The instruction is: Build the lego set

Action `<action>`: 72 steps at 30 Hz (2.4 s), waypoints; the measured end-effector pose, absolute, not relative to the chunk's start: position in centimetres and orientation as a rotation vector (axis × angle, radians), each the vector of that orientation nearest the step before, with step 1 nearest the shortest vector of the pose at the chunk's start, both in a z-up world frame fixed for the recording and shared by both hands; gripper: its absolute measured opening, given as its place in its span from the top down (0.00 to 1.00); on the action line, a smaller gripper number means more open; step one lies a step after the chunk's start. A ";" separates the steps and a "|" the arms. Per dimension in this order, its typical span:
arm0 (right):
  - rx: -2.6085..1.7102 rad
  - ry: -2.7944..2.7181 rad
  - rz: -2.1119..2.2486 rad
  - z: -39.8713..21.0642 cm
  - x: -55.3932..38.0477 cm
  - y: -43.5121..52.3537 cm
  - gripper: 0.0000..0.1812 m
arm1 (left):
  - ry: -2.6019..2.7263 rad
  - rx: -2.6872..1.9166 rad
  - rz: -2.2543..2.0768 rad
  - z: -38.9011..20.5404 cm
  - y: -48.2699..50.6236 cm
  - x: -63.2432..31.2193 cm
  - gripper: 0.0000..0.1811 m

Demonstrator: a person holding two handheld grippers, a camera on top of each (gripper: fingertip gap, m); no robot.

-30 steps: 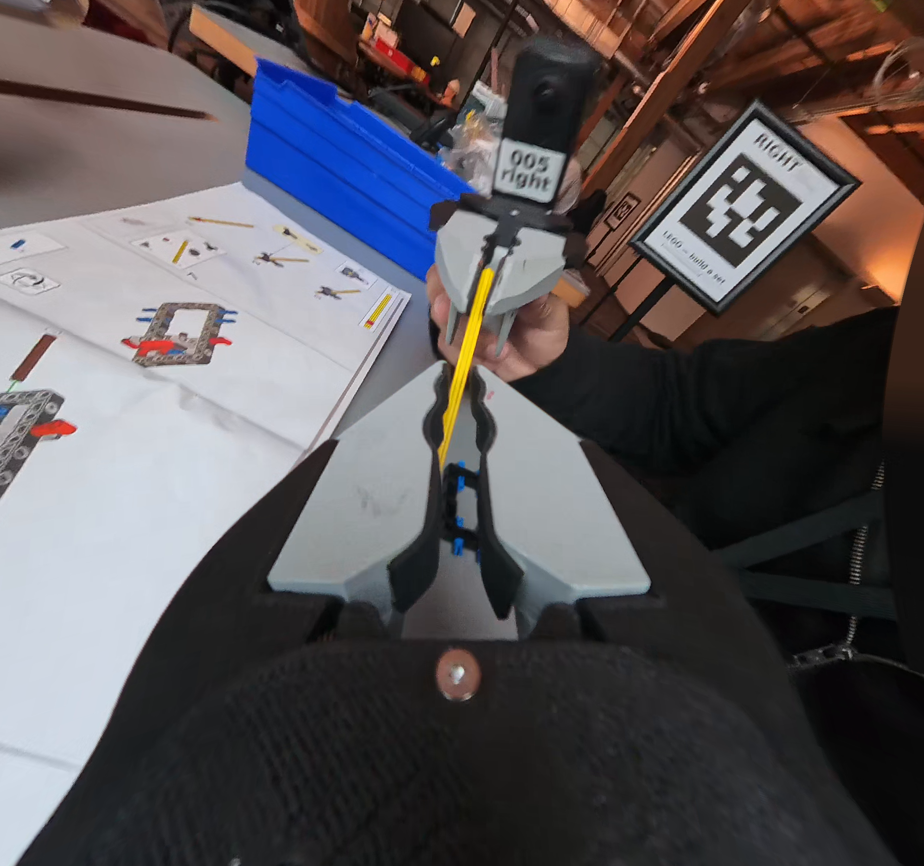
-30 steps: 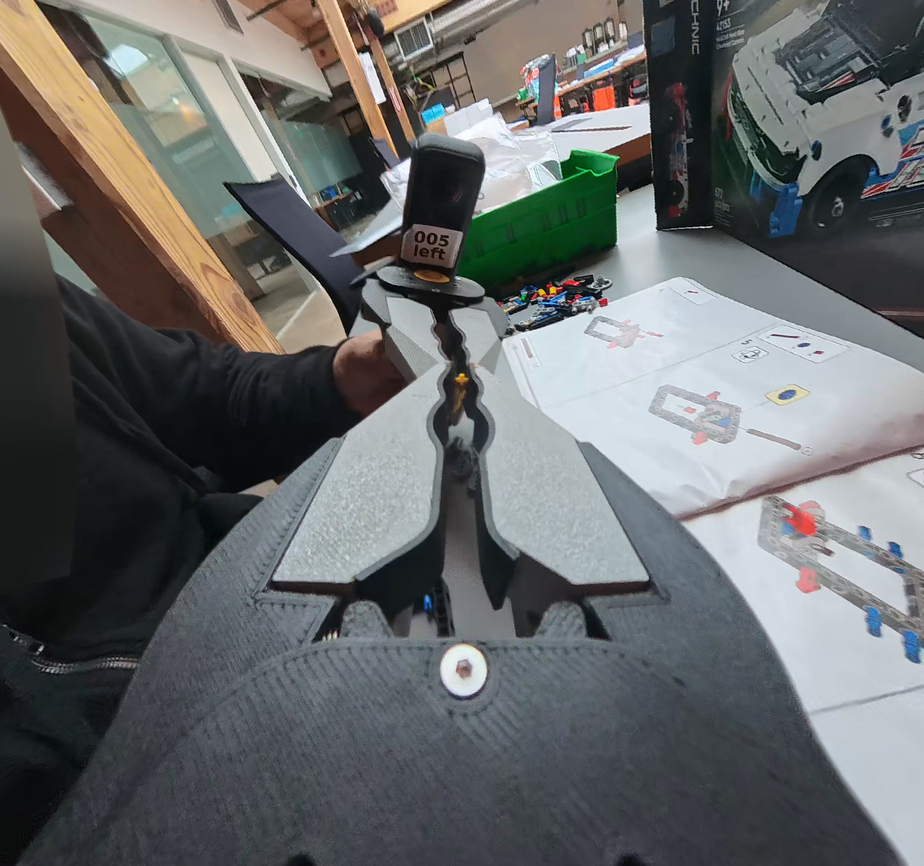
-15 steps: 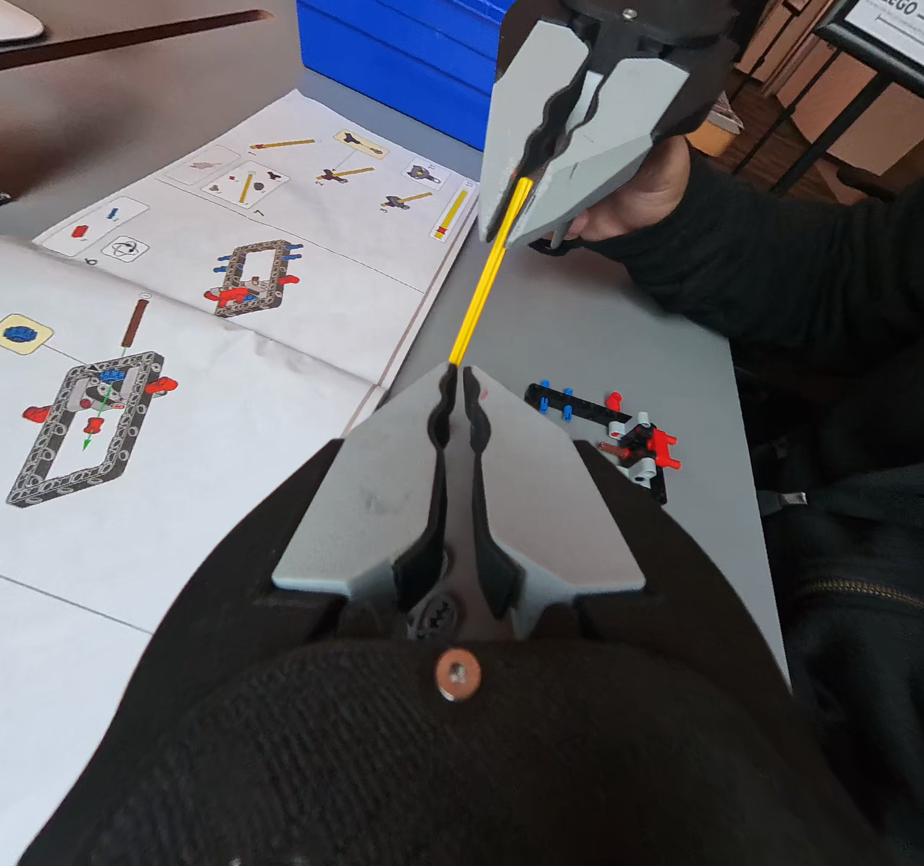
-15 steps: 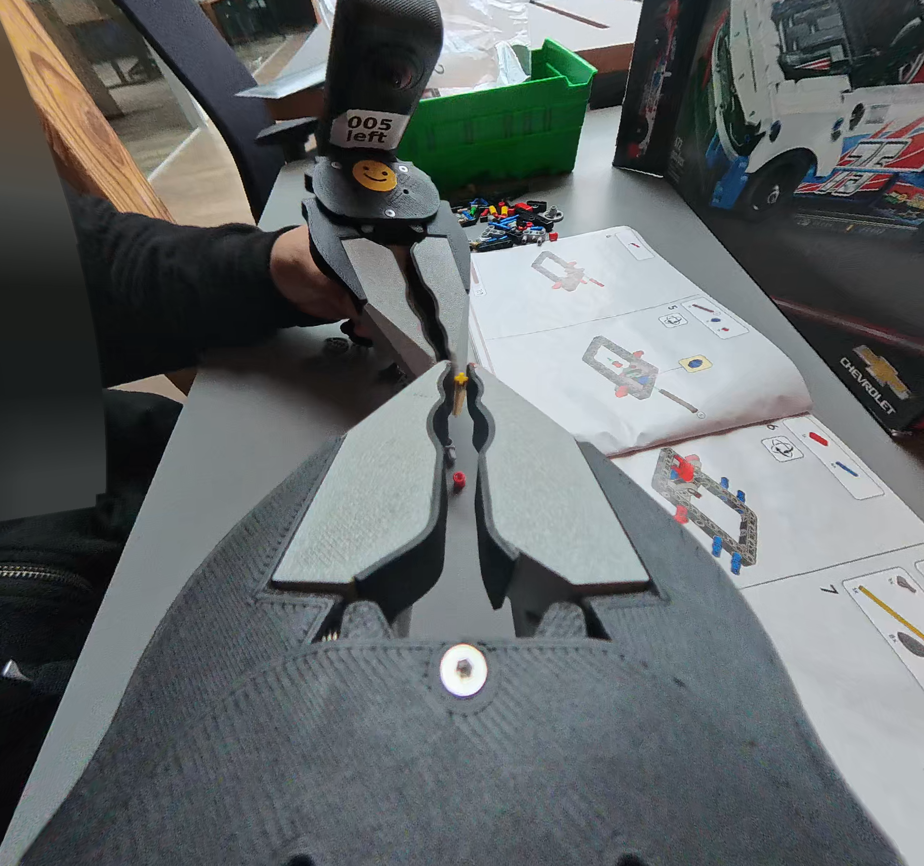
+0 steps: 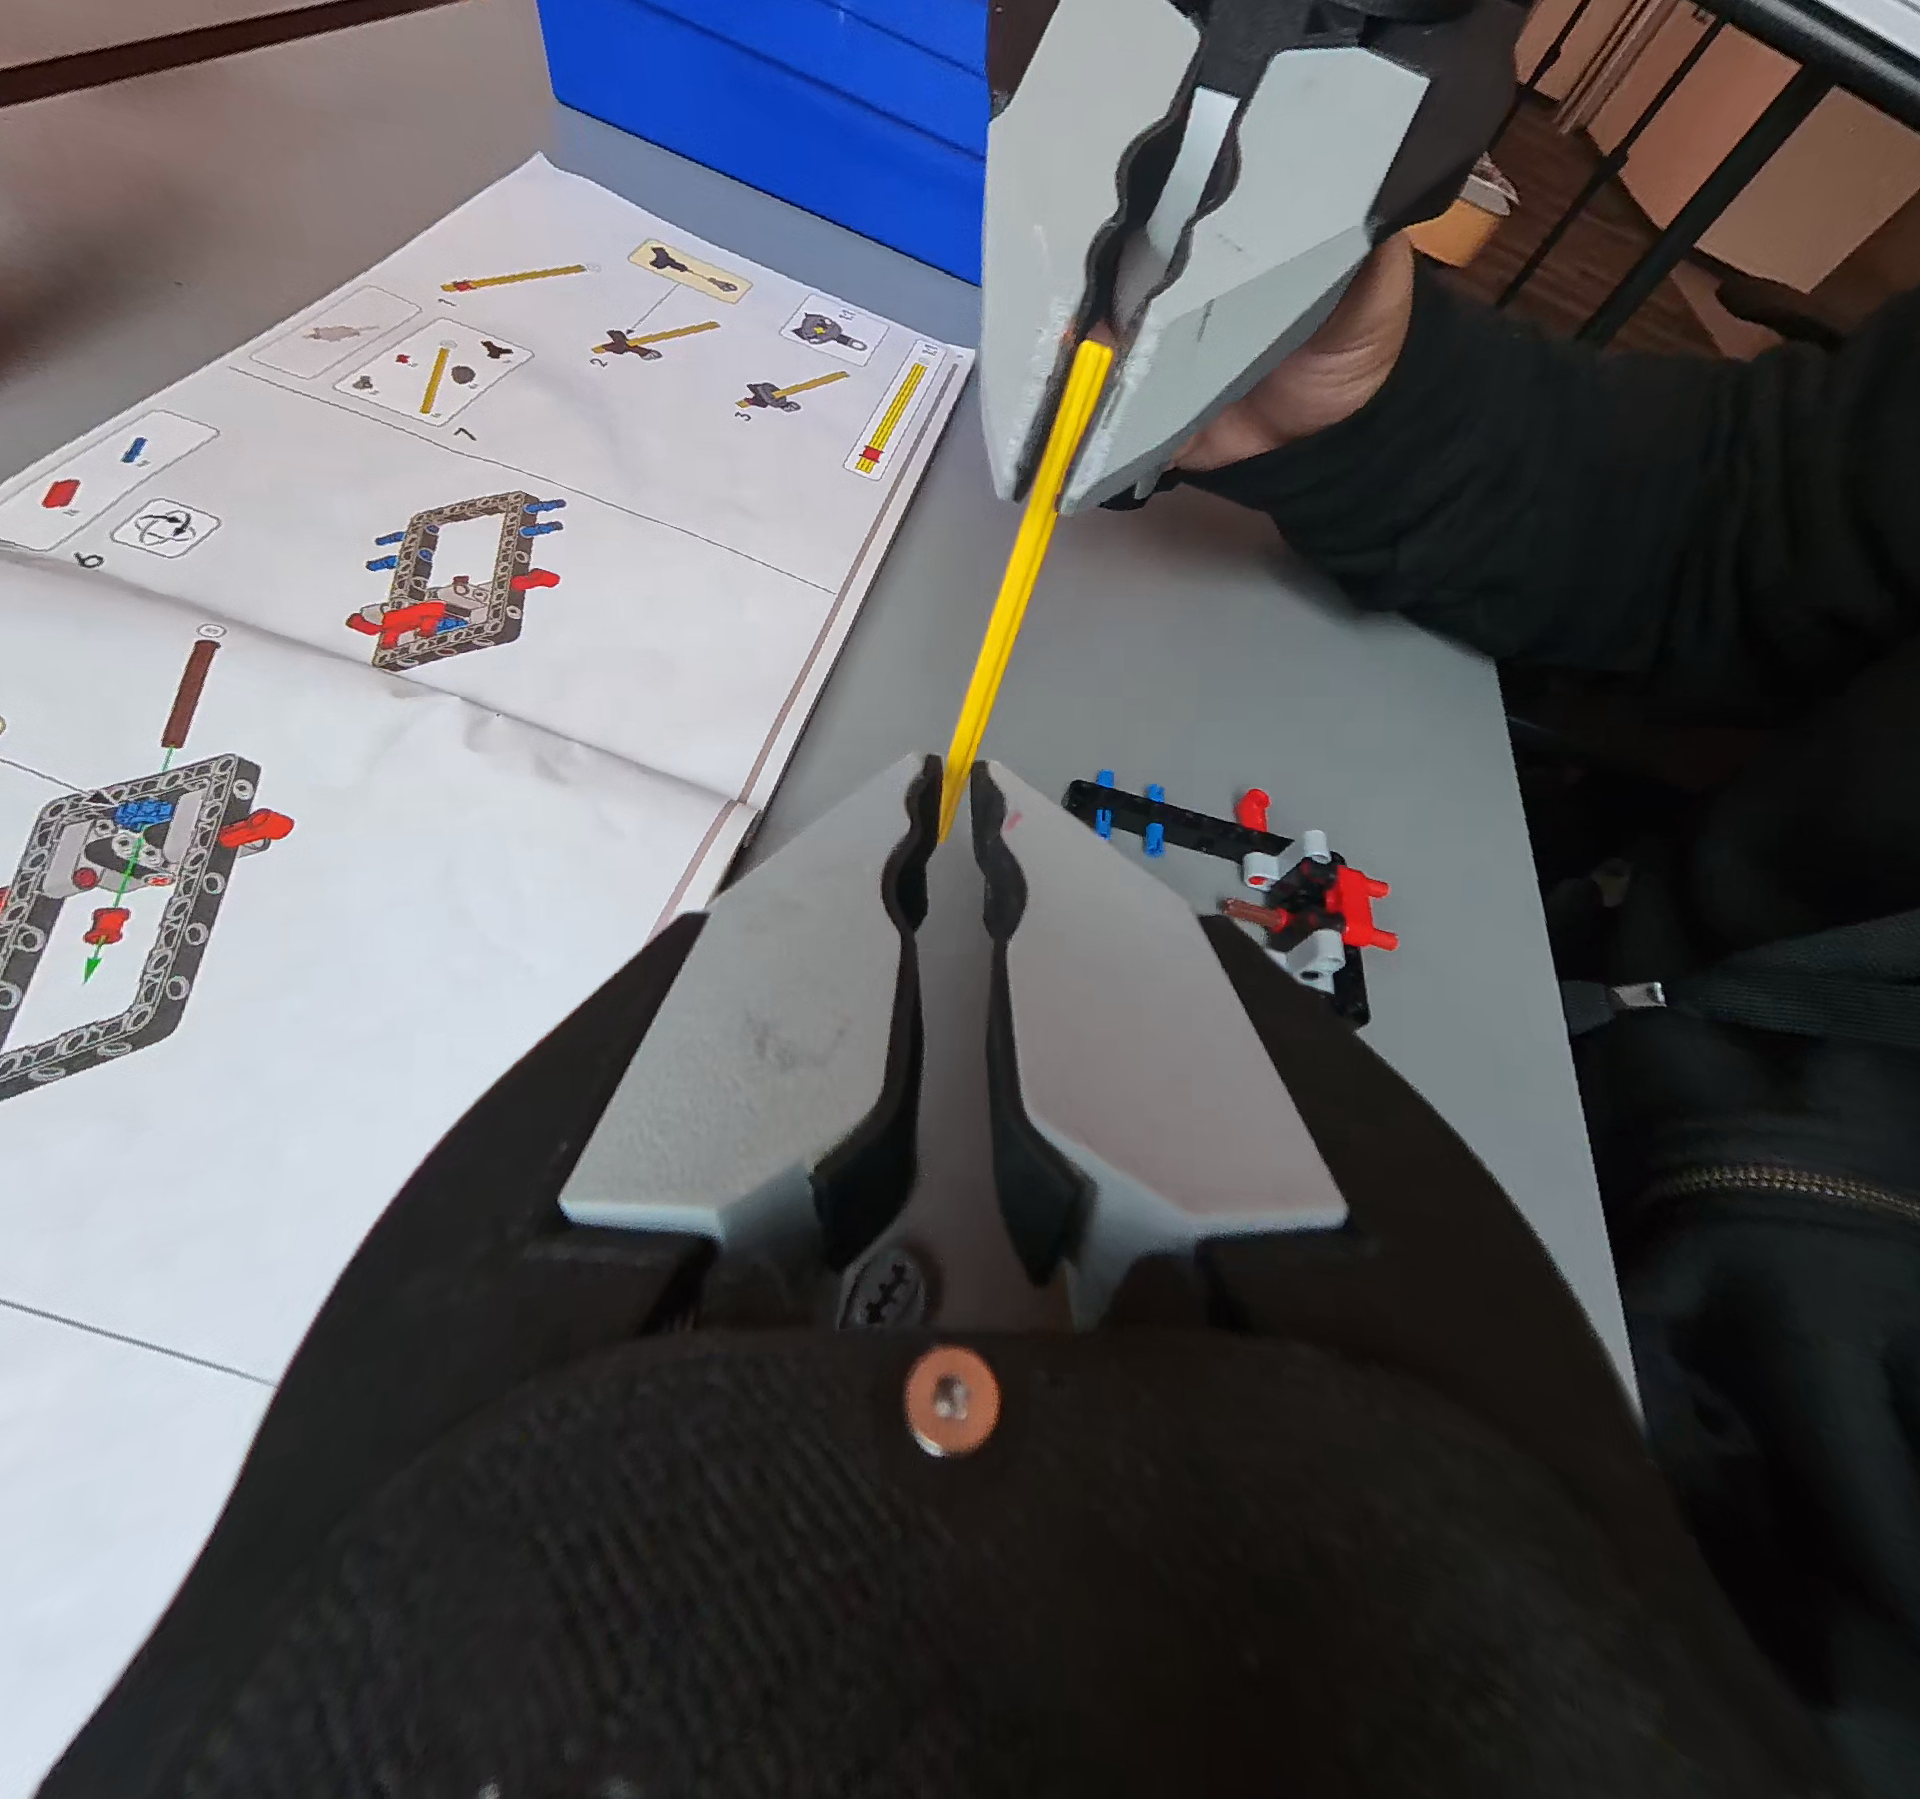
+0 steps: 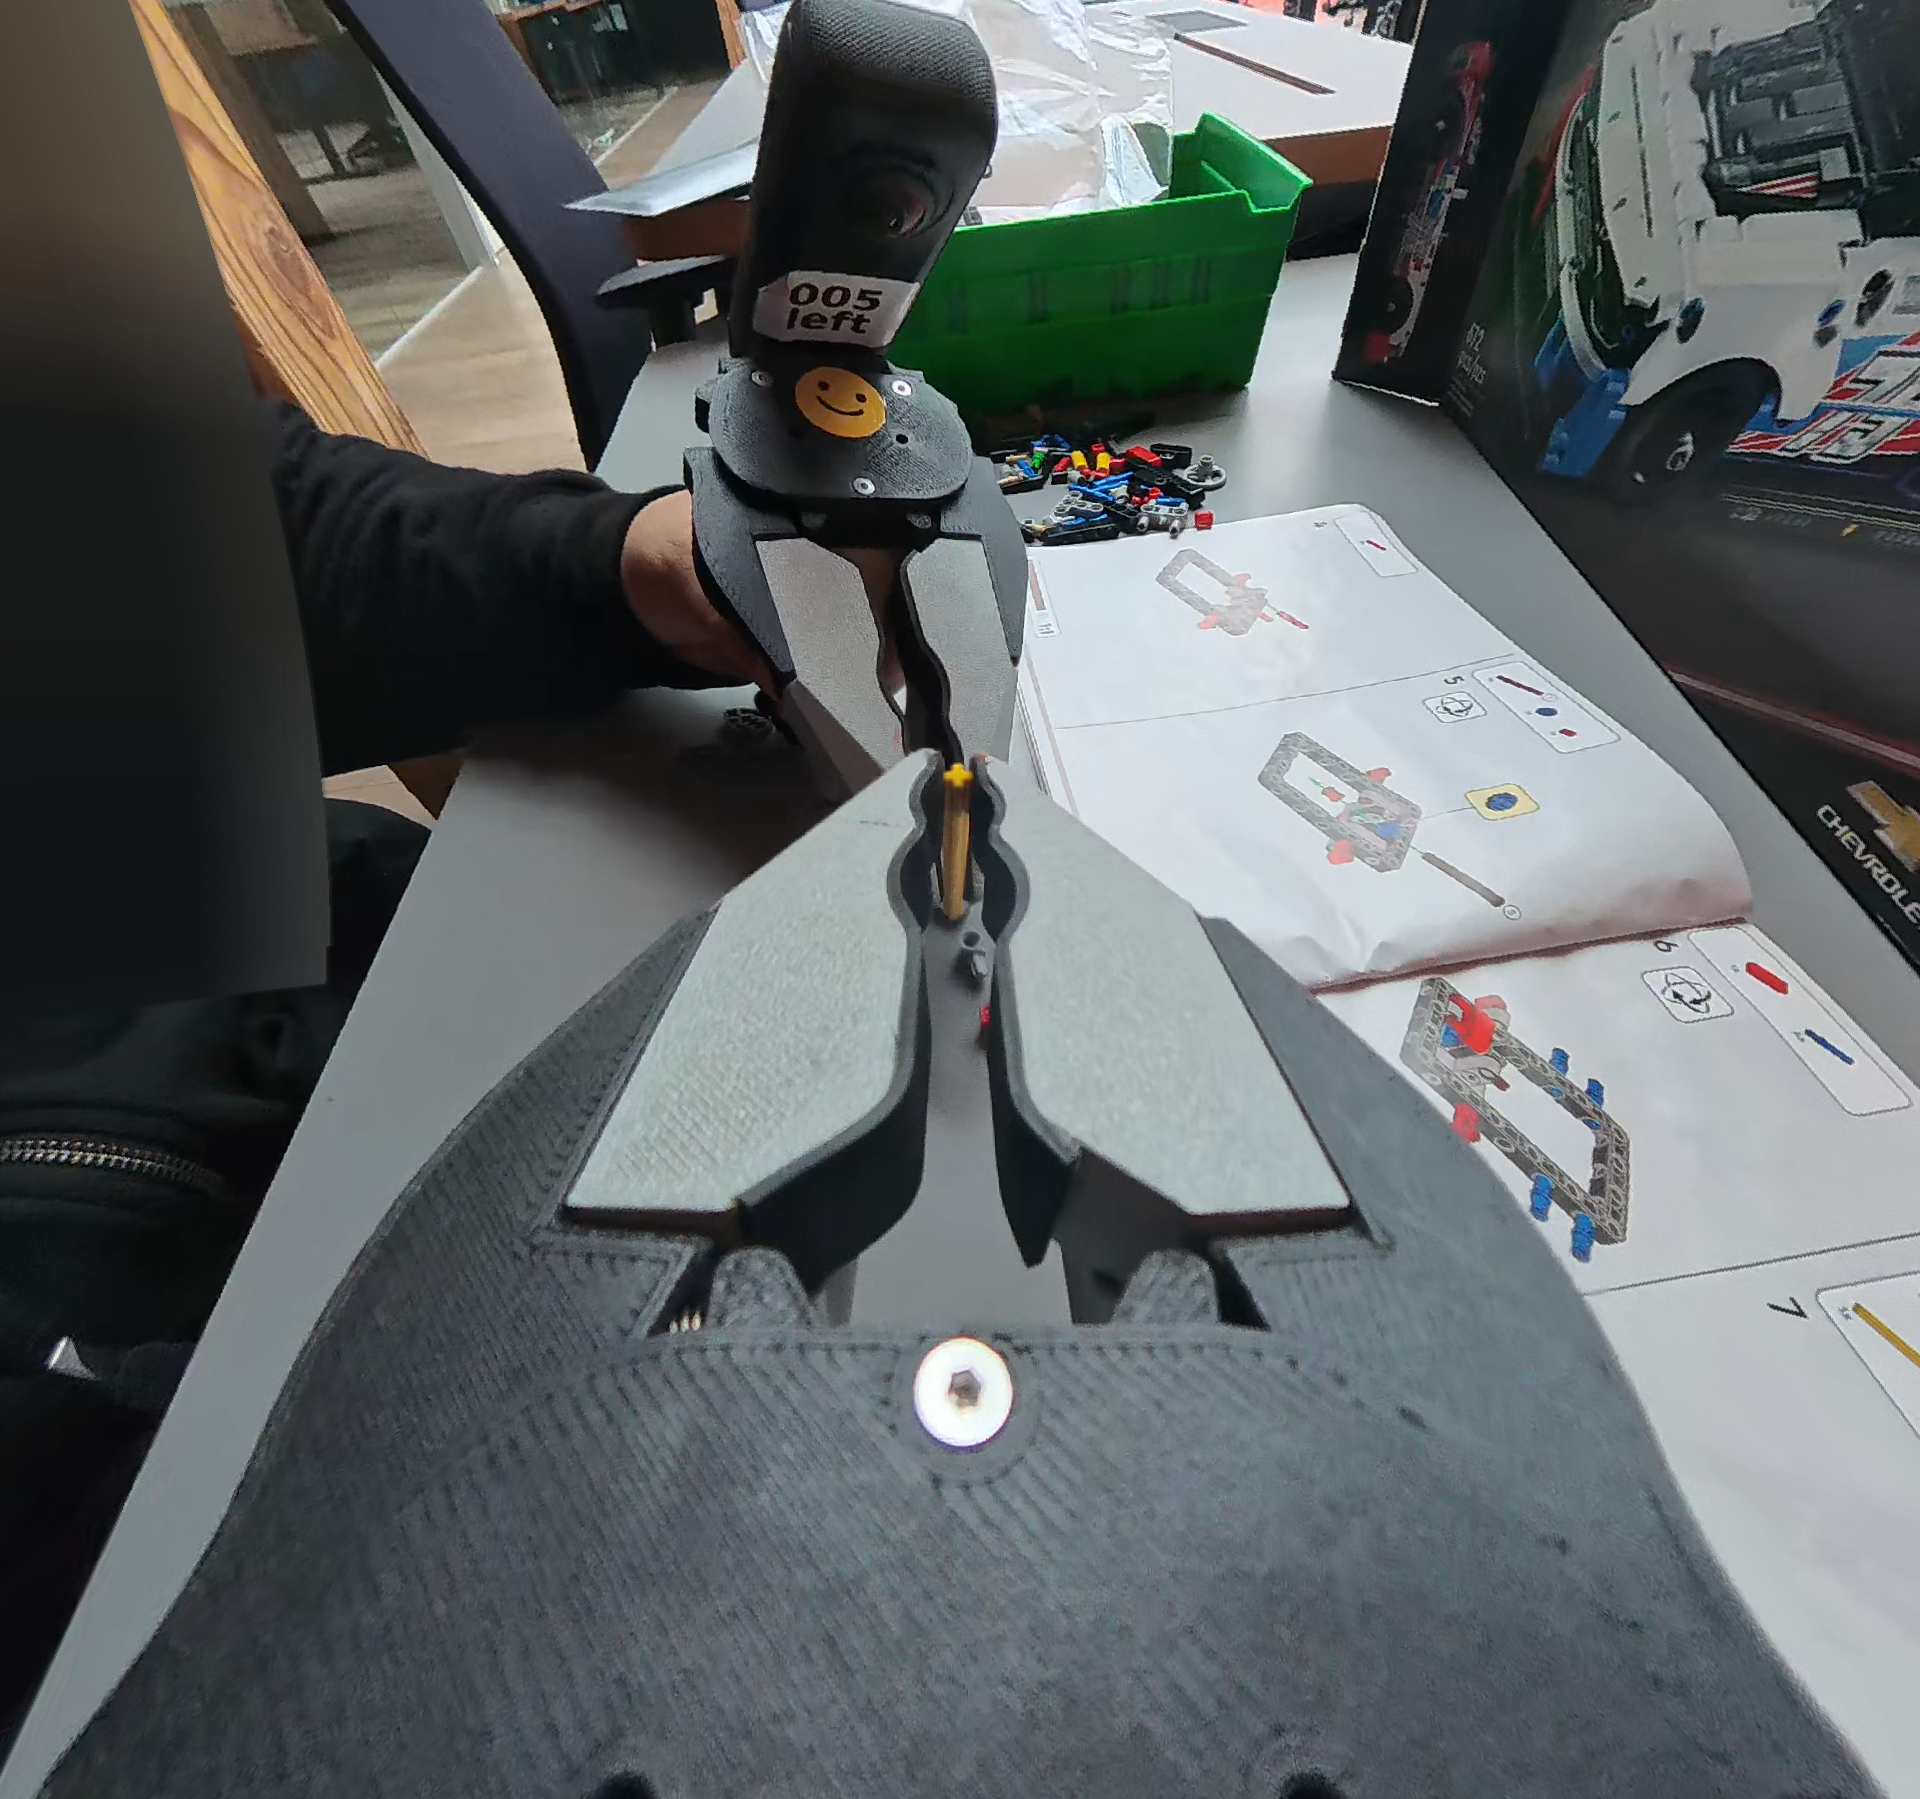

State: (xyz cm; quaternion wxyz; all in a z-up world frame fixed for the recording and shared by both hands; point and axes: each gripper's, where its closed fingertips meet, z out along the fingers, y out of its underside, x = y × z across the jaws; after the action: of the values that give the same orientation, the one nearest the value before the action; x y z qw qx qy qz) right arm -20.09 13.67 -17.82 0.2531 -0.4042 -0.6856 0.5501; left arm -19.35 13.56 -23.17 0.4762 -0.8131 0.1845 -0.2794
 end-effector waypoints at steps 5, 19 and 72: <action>-1.100 -1.849 1.577 -17.5 -20.0 13.3 1.00 | 0.442 -1.969 -0.757 -22.8 13.4 -18.9 0.96; -1.158 -1.835 1.648 -18.5 -20.5 13.3 0.93 | 0.394 -1.911 -0.805 -21.9 13.5 -19.1 0.98; -1.291 -1.992 1.432 -24.0 -21.5 13.9 0.99 | 0.559 -2.311 -0.469 -28.9 13.4 -19.6 1.00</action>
State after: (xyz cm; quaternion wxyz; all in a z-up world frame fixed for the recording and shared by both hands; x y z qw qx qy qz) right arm -21.47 13.92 -24.03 0.1838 -0.4579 -0.7063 0.5077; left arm -19.59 13.42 -28.95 0.3513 -0.8929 0.2158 -0.1810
